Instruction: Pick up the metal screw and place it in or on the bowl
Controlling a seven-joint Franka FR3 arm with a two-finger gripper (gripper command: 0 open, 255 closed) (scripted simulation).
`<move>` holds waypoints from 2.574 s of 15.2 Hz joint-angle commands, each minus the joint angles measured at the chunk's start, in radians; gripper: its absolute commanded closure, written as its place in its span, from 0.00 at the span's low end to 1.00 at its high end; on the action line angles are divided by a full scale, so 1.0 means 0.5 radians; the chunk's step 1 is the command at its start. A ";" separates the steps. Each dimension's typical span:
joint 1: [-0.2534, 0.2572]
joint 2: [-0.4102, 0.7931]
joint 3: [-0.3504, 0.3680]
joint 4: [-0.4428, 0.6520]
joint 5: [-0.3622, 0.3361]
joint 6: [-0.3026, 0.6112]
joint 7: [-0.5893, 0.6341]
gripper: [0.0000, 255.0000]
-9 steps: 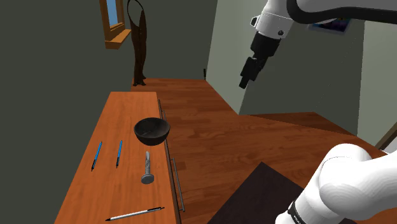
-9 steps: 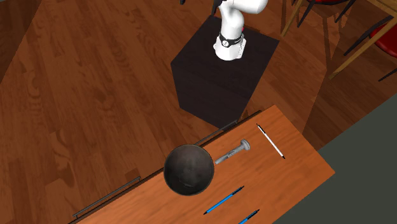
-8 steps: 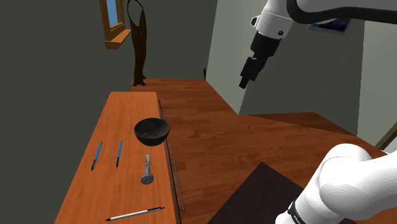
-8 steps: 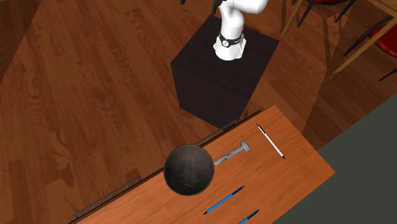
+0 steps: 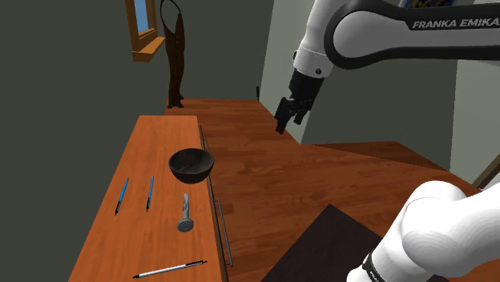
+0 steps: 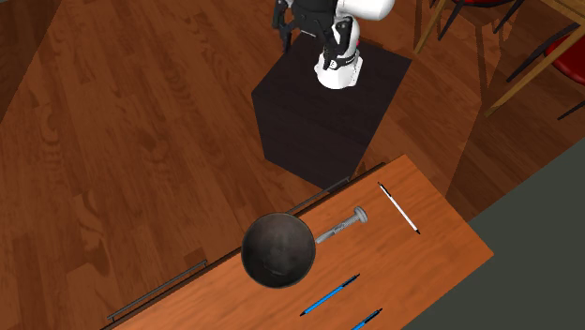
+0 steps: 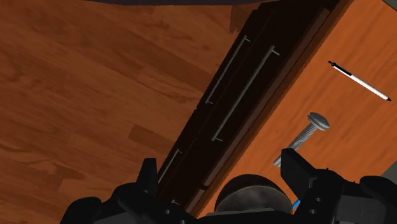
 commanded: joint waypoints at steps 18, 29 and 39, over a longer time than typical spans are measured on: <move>-0.033 1.157 0.531 0.107 0.097 0.983 1.136 0.00; 0.133 2.055 0.502 0.639 -0.229 1.309 1.843 0.00; 0.219 2.305 0.427 0.730 -0.323 1.464 1.943 0.00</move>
